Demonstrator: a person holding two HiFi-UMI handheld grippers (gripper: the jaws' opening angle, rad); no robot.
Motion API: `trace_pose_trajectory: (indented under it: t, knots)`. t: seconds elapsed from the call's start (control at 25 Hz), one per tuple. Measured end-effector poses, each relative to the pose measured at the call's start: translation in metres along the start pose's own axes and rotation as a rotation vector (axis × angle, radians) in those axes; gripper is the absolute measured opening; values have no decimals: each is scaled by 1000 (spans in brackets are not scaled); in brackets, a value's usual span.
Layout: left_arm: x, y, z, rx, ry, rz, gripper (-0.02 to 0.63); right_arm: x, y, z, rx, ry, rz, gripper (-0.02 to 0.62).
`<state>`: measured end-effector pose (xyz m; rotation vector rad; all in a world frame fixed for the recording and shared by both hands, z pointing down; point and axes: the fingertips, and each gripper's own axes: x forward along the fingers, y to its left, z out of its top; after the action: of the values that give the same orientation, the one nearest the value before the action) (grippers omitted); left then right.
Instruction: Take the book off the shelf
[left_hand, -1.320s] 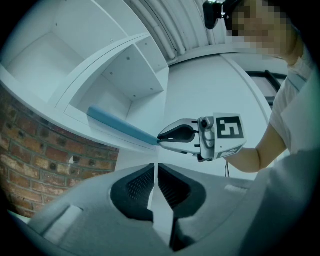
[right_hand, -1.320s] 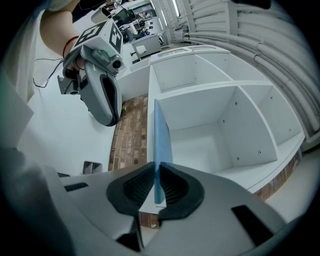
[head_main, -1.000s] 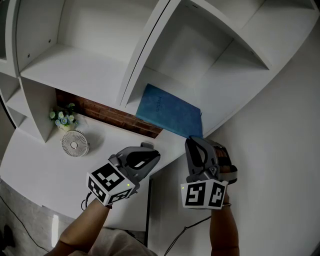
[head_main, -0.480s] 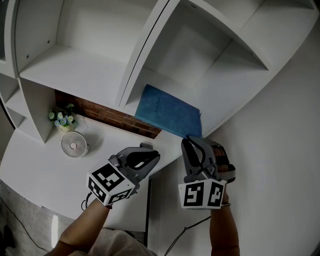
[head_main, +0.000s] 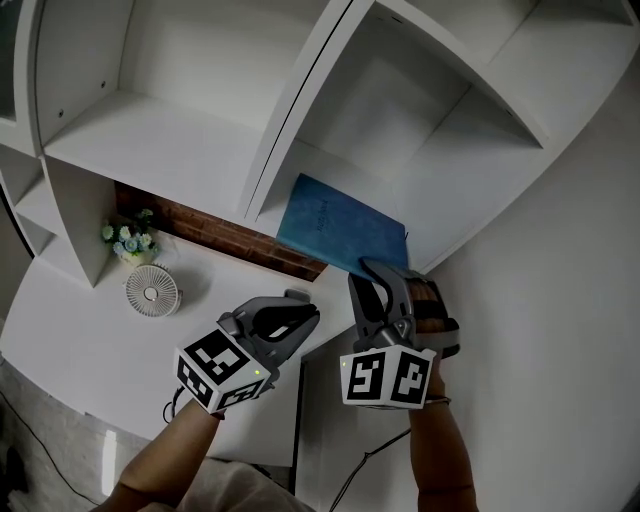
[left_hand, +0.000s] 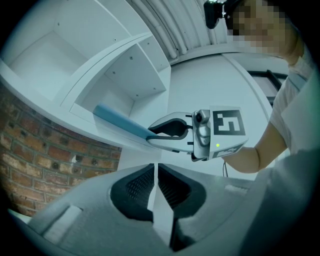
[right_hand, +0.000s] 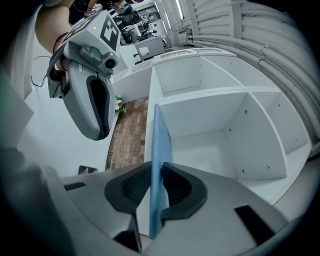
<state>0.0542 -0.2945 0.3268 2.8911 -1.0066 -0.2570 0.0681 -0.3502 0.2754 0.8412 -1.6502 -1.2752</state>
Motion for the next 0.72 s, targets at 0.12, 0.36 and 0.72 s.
trace_pose_trajectory:
  t: [0.12, 0.36, 0.72]
  knots:
    - [-1, 2, -1, -2, 1, 1, 11, 5, 0, 2, -14, 7, -19, 86]
    - [1, 3, -3, -6, 1, 1, 12, 14, -2, 9, -23, 0, -53, 86]
    - [1, 8, -6, -14, 1, 8, 11, 25, -3, 12, -48, 10, -77, 84]
